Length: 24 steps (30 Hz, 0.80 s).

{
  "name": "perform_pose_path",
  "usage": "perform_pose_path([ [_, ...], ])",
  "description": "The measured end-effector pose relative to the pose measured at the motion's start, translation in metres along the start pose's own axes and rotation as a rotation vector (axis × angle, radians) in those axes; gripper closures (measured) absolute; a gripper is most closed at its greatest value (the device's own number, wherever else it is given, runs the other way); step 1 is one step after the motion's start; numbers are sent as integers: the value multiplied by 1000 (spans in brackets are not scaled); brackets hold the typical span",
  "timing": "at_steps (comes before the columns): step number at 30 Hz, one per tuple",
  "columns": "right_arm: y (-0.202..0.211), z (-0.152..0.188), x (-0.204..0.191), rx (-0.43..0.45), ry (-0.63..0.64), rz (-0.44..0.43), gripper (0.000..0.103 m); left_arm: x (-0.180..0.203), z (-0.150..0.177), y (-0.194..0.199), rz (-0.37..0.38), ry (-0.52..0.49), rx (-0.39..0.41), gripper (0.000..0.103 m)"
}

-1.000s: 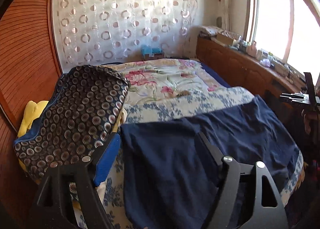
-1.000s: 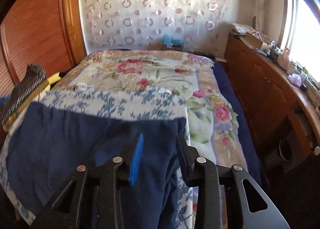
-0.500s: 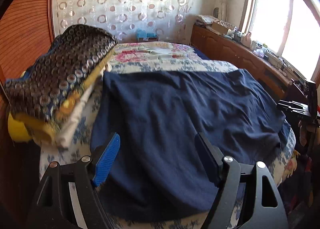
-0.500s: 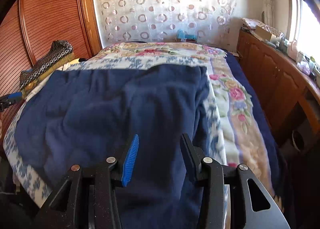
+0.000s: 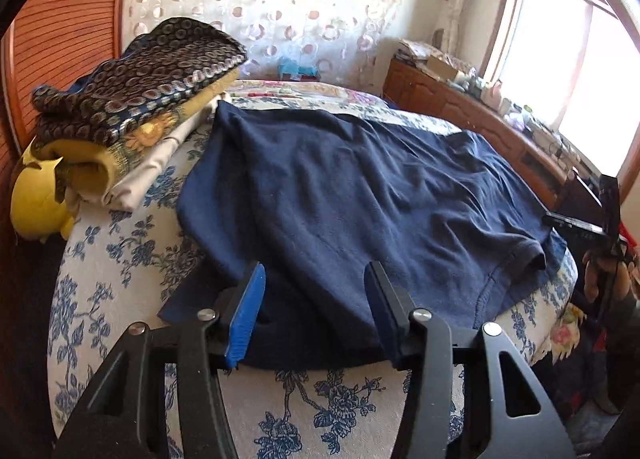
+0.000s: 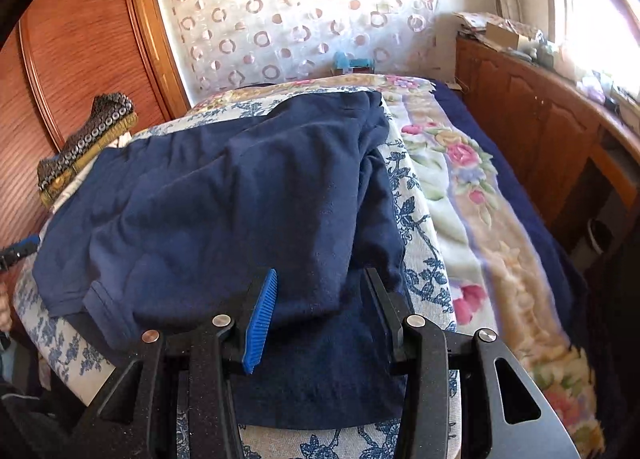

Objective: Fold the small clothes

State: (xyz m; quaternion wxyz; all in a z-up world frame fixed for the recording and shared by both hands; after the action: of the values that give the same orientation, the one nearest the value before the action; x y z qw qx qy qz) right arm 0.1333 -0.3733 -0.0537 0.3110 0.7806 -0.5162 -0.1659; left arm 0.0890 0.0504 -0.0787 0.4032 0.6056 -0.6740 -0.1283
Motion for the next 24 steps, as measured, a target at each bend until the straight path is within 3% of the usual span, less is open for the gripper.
perform_pose_path([
  [4, -5, 4, -4, 1, -9, 0, 58, 0, 4, -4, 0, 6, -18, 57],
  [15, -13, 6, -7, -4, 2, -8, 58, 10, 15, -19, -2, -17, -61, 58],
  [19, -13, 7, -9, -2, 14, -10, 58, 12, 18, -21, -20, -30, -66, 78],
  [22, -14, 9, -10, 8, 38, -28, 75, 15, 18, -21, -5, -38, -71, 95],
  [24, -15, 9, -8, 4, 46, -32, 85, 16, 15, -16, 8, -33, -60, 98],
])
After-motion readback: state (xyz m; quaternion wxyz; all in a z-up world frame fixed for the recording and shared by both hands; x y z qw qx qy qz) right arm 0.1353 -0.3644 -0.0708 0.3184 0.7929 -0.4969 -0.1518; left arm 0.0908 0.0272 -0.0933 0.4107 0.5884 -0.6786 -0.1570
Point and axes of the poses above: each gripper's, at about its wrist camera, not at the fingertips, and y roughly against the way its jaws point, x to its right, z to its underside, the point moved 1 cm from there along -y, roughly the way its jaws point, and after that the axes turned 15 degrees about y, right-handed, at the moved point
